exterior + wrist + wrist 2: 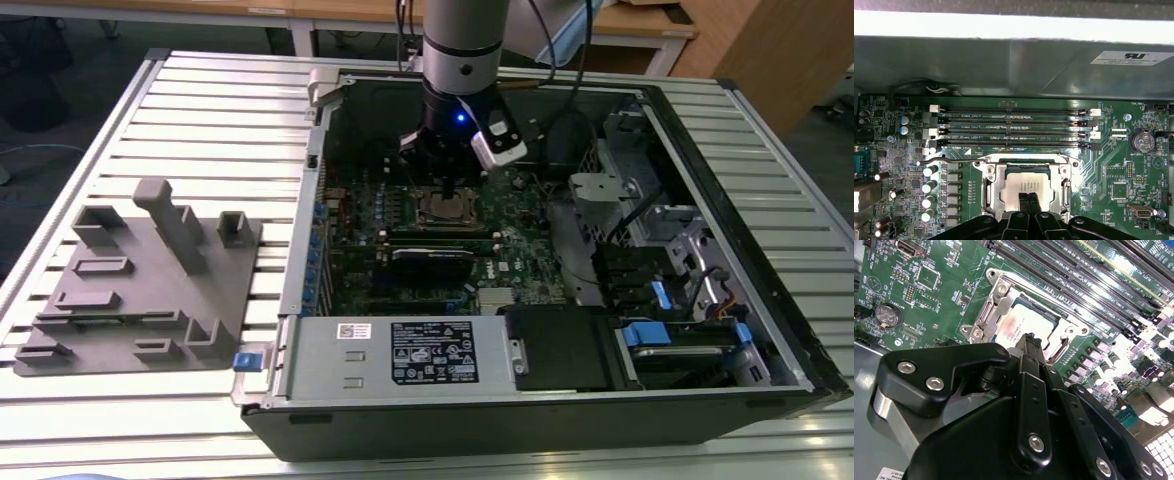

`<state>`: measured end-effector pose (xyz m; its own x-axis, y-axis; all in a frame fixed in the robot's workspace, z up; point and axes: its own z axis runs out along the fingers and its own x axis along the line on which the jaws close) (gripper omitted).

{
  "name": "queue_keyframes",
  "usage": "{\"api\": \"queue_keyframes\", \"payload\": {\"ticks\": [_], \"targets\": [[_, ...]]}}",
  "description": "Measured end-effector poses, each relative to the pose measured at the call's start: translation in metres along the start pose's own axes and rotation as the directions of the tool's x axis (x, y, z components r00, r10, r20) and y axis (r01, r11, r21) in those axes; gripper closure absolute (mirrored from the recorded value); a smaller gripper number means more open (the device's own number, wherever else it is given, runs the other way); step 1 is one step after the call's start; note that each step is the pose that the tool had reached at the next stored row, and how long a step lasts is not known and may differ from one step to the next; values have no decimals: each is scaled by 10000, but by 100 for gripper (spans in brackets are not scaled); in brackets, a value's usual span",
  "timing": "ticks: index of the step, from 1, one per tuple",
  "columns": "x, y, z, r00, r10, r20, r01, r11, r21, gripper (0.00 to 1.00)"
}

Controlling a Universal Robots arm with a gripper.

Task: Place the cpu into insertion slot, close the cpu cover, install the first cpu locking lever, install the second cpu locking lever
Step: 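Close the cpu cover, then install the first cpu locking lever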

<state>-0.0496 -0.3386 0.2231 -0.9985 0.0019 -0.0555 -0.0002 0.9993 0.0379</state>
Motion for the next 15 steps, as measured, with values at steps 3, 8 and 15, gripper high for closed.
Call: {"api": "queue_keyframes", "payload": {"ticks": [3, 8, 15], "targets": [[0, 1, -1, 10000, 0, 0, 0, 10000, 0, 89], [-4, 3, -70, 10000, 0, 0, 0, 10000, 0, 89], [-5, 4, -97, 10000, 0, 0, 0, 10000, 1, 89]]}}
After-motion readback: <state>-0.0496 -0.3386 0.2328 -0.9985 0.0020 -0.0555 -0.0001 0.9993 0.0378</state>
